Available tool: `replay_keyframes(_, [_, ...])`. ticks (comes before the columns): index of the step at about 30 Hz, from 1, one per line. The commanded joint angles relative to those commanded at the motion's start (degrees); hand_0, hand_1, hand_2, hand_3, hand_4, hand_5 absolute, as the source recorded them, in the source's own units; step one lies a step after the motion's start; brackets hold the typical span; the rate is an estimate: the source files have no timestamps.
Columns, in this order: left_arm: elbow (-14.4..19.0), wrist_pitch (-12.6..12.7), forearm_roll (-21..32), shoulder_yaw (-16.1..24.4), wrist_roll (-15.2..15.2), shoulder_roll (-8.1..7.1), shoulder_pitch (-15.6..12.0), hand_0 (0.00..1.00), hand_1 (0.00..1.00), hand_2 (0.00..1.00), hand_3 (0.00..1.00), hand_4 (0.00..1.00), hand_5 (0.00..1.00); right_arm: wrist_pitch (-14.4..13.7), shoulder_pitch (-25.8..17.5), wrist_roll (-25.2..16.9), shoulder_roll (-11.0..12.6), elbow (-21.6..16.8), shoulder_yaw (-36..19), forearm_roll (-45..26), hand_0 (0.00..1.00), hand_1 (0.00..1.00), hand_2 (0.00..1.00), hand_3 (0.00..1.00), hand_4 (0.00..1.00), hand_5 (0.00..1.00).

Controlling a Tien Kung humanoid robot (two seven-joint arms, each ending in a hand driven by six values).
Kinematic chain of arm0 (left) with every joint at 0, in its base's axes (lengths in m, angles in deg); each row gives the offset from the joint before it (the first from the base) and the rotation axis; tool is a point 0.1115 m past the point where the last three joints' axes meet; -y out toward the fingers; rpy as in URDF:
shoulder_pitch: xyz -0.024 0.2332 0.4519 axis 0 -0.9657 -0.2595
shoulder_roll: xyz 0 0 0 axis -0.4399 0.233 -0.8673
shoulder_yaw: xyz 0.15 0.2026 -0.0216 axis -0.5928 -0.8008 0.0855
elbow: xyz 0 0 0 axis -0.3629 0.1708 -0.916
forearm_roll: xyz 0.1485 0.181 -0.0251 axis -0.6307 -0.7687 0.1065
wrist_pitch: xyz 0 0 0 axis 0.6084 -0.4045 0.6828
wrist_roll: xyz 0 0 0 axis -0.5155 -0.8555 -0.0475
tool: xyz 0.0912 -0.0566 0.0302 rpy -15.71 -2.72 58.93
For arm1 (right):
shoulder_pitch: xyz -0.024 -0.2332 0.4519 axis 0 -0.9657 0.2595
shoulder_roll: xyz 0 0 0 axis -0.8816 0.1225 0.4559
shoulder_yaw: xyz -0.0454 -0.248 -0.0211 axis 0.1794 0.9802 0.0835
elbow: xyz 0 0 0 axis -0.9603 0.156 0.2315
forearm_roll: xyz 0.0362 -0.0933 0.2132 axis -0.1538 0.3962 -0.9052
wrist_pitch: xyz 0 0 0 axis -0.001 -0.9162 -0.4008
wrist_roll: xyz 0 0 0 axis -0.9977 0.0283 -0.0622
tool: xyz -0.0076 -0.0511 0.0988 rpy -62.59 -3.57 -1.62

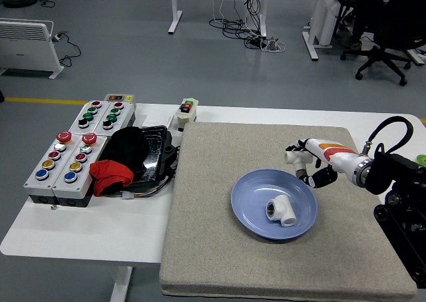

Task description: Pick pipe place plate twice

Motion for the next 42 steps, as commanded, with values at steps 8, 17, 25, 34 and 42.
replay_keyframes(8, [0.0, 0.1, -0.6, 0.4, -0.2, 0.01, -0.1, 0.625, 0.591, 0.610, 0.615, 0.306, 0.998, -1.4, 3.2, 1.6, -4.3, 5.0, 4.4, -1.6, 0.484, 0.565, 0.574, 0.692, 0.567, 0.024])
replay_keyframes(17, [0.1, 0.1, -1.0, 0.7, -0.3, 0.00, -0.4, 0.625, 0.594, 0.613, 0.614, 0.306, 0.998, -0.8, 4.8, 3.6, -6.7, 9.1, 6.8, -0.8, 0.777, 0.766, 0.889, 0.855, 0.601, 0.065])
replay_keyframes(25, [0.1, 0.1, -1.2, 0.8, -0.4, -0.05, -0.4, 0.626, 0.594, 0.612, 0.615, 0.306, 0.998, 1.1, 4.4, 4.3, -6.1, 8.5, 7.7, -2.2, 0.877, 0.832, 0.994, 0.978, 0.644, 0.111])
replay_keyframes(34, [0.1, 0.0, -0.6, 0.4, -0.2, -0.05, -0.4, 0.627, 0.594, 0.613, 0.616, 0.306, 0.998, 2.1, 4.1, 4.6, -5.9, 7.3, 6.4, -2.2, 0.919, 0.863, 0.998, 0.998, 0.643, 0.105])
replay_keyframes(42, [0.1, 0.0, -0.5, 0.3, -0.1, -0.08, -0.3, 0.627, 0.594, 0.614, 0.616, 0.305, 0.998, 2.9, 4.0, 4.4, -5.9, 6.9, 6.0, -3.1, 0.944, 0.894, 0.998, 0.998, 0.654, 0.114])
